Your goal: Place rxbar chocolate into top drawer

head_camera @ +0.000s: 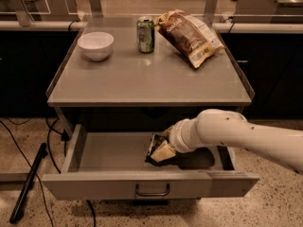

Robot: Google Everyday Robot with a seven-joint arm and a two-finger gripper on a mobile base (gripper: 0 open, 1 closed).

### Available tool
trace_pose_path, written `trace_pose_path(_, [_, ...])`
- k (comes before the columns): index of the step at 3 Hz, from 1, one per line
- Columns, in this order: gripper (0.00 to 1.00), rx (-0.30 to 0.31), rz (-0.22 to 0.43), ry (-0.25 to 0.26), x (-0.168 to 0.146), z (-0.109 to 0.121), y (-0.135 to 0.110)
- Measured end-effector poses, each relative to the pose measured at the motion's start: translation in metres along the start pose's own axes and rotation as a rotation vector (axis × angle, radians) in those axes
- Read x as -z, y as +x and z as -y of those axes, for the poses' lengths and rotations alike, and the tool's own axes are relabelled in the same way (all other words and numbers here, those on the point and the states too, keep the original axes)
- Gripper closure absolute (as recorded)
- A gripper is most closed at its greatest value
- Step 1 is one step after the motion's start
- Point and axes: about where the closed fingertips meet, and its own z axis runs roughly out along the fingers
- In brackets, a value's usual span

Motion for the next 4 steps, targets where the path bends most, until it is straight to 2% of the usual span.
trace_pose_path(2, [1.00,-0.017,-0.003,-0.044,-0.035,0.001,0.013])
trace_pose_path(4, [0.50,-0.018,-0.003,-0.044,-0.035,0.001,0.013])
